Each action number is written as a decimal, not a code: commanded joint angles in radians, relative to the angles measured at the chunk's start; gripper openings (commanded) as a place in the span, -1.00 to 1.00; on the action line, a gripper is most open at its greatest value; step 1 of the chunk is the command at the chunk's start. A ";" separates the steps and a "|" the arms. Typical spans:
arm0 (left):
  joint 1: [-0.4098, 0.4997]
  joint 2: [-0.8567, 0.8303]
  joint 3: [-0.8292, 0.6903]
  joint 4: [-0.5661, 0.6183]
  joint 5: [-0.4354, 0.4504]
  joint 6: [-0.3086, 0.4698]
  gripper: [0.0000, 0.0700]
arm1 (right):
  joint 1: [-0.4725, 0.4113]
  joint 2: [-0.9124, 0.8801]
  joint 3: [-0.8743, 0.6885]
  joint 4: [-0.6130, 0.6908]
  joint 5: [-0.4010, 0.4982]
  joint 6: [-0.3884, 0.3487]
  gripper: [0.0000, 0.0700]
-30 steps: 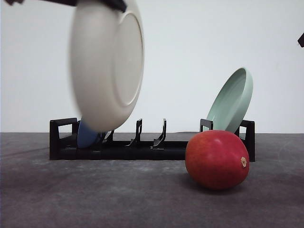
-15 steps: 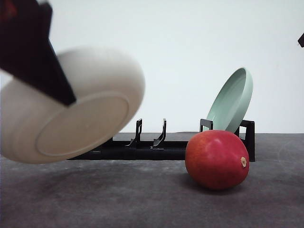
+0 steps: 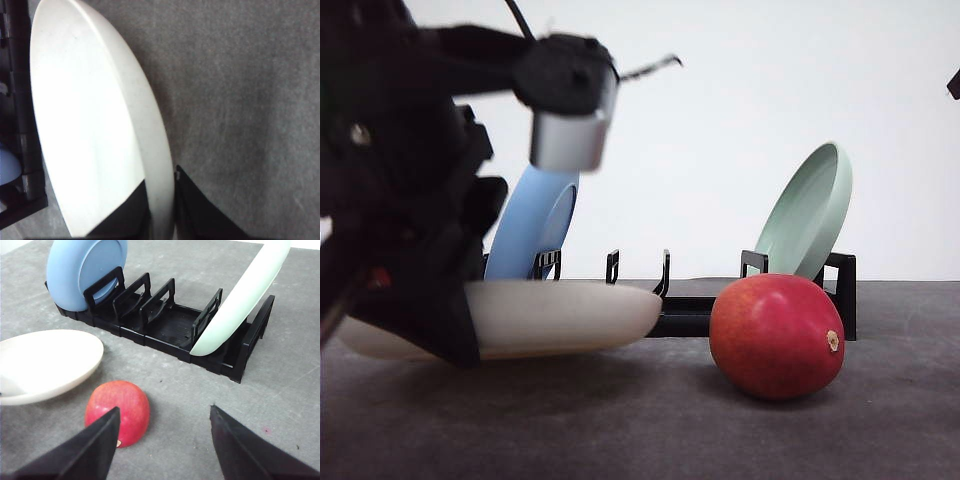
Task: Place pomegranate in white plate
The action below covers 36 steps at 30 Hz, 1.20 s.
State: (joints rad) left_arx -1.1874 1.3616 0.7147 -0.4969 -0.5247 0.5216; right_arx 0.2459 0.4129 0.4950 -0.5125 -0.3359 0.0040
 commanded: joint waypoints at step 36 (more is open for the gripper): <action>0.110 -0.216 0.152 -0.199 0.484 -0.472 0.36 | 0.003 0.003 0.018 0.010 0.003 -0.005 0.03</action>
State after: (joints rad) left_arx -1.0863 1.1553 0.8555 -0.6959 -0.0601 0.1357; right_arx 0.2459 0.4129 0.4950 -0.5125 -0.3360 0.0040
